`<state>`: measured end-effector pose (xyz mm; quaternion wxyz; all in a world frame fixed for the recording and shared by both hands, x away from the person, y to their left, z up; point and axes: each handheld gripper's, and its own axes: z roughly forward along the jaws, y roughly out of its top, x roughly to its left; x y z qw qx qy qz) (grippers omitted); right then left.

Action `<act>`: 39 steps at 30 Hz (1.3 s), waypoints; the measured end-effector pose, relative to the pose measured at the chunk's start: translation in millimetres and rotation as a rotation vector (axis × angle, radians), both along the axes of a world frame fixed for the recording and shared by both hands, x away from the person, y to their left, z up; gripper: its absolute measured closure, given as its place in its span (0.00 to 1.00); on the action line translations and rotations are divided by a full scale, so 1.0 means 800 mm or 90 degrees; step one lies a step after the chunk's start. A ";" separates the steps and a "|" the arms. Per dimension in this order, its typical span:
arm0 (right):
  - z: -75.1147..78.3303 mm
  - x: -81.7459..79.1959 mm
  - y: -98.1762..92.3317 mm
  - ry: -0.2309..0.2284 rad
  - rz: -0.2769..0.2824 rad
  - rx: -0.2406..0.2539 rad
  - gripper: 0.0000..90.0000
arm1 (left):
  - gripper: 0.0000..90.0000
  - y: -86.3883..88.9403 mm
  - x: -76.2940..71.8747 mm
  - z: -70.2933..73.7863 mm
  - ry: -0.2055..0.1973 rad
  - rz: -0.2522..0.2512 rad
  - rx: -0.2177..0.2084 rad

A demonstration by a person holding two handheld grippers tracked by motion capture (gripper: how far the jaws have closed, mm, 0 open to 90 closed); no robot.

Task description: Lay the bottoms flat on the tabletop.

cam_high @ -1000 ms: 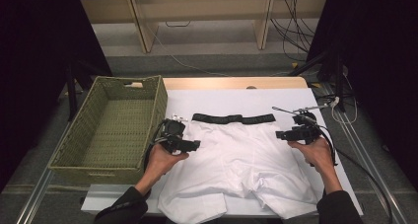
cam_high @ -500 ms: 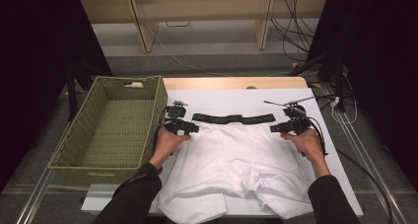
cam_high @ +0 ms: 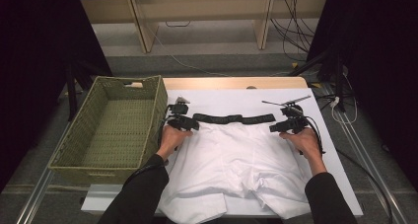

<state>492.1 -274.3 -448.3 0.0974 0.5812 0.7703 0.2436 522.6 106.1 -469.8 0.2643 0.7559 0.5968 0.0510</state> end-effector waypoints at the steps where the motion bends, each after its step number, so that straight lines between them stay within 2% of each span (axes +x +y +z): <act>1: -0.001 0.001 0.000 0.002 -0.003 0.000 0.48 | 0.69 0.001 0.001 0.000 0.002 0.002 -0.005; 4: -0.003 0.005 -0.002 0.006 -0.013 -0.003 0.50 | 0.87 0.000 -0.001 0.000 -0.005 0.002 -0.002; 7: -0.006 0.011 -0.002 0.012 -0.019 -0.008 0.53 | 0.98 -0.001 -0.002 0.001 -0.014 -0.003 0.001; 11: -0.011 0.021 -0.002 0.019 -0.028 -0.010 0.54 | 0.99 -0.001 -0.002 0.004 -0.021 -0.010 -0.001; 17: -0.017 0.036 -0.001 0.024 -0.036 0.003 0.54 | 0.99 0.002 -0.002 0.013 -0.030 -0.011 0.000; 21: -0.019 0.041 0.006 0.027 -0.039 -0.007 0.56 | 0.99 0.003 -0.003 0.016 -0.035 -0.016 -0.001; 27: -0.018 0.045 0.011 0.029 -0.052 -0.037 0.86 | 0.99 0.002 -0.003 0.014 -0.033 -0.020 -0.002; 30: -0.017 0.046 0.007 0.035 -0.047 -0.027 0.99 | 0.99 0.003 -0.002 0.015 -0.034 -0.020 -0.005; 31: -0.017 0.046 0.006 0.035 -0.045 -0.025 1.00 | 0.99 0.003 -0.001 0.016 -0.034 -0.020 -0.005; 32: -0.015 0.046 0.005 0.029 -0.044 -0.019 1.00 | 1.00 0.003 -0.001 0.017 -0.035 -0.021 -0.005; 35: -0.002 0.045 0.000 -0.011 -0.048 -0.009 1.00 | 1.00 0.002 0.001 0.023 -0.045 -0.020 -0.006; 39: 0.024 0.047 0.000 -0.061 -0.043 -0.021 1.00 | 1.00 0.002 0.005 0.035 -0.062 -0.016 -0.008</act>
